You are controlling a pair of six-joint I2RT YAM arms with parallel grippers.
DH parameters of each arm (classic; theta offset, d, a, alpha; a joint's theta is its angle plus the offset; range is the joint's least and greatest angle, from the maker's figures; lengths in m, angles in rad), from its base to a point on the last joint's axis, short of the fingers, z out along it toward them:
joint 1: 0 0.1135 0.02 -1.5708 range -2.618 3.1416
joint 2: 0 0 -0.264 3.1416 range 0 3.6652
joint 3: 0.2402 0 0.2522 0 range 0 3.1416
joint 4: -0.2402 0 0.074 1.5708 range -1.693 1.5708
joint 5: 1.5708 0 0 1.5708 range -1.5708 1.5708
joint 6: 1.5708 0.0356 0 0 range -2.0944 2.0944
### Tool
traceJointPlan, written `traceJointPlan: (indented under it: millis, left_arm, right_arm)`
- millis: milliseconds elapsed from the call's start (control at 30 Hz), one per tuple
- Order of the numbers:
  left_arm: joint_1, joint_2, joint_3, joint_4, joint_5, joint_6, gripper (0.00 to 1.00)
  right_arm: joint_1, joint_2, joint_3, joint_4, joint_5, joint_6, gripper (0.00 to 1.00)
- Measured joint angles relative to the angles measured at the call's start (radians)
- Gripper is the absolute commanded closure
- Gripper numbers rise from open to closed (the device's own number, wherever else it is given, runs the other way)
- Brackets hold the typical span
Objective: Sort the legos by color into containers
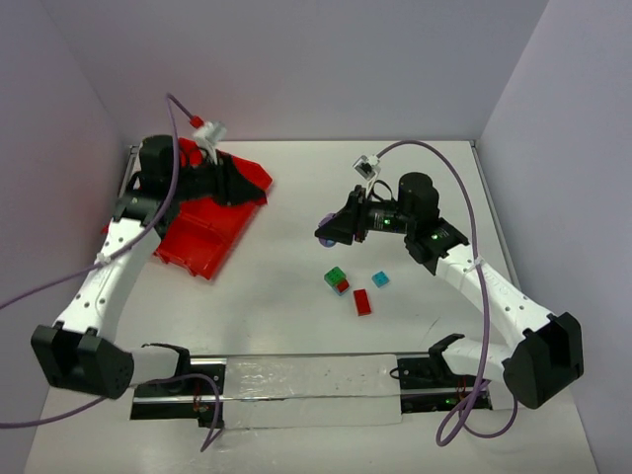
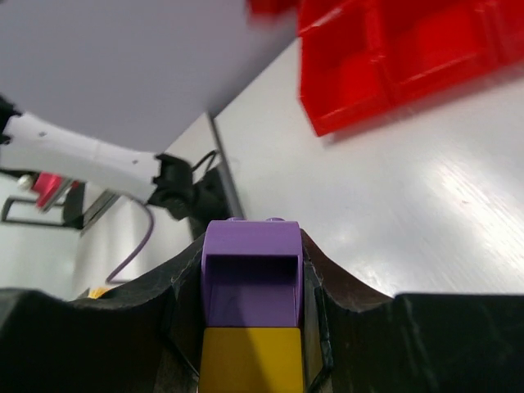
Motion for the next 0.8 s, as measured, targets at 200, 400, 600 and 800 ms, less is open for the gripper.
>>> traceJointPlan:
  millis: [200,400,600,800]
  left_arm:
    - [0.102,0.259,0.243,-0.058,-0.557,-0.15,1.0]
    - [0.152,0.559,0.451,-0.123,-0.889,-0.233,1.0]
    - [0.217,0.741,0.585,-0.149,-0.978,-0.273,1.0]
    - [0.276,0.879,0.765,-0.162,-0.999,-0.286,1.0]
  right_arm:
    - [0.0,0.009,0.008,-0.081,0.169,-0.014,1.0]
    - [0.0,0.009,0.019,-0.138,0.271,-0.034,1.0]
    - [0.0,0.009,0.034,-0.162,0.318,-0.056,1.0]
    - [0.0,0.042,0.065,-0.159,0.323,-0.062,1.0]
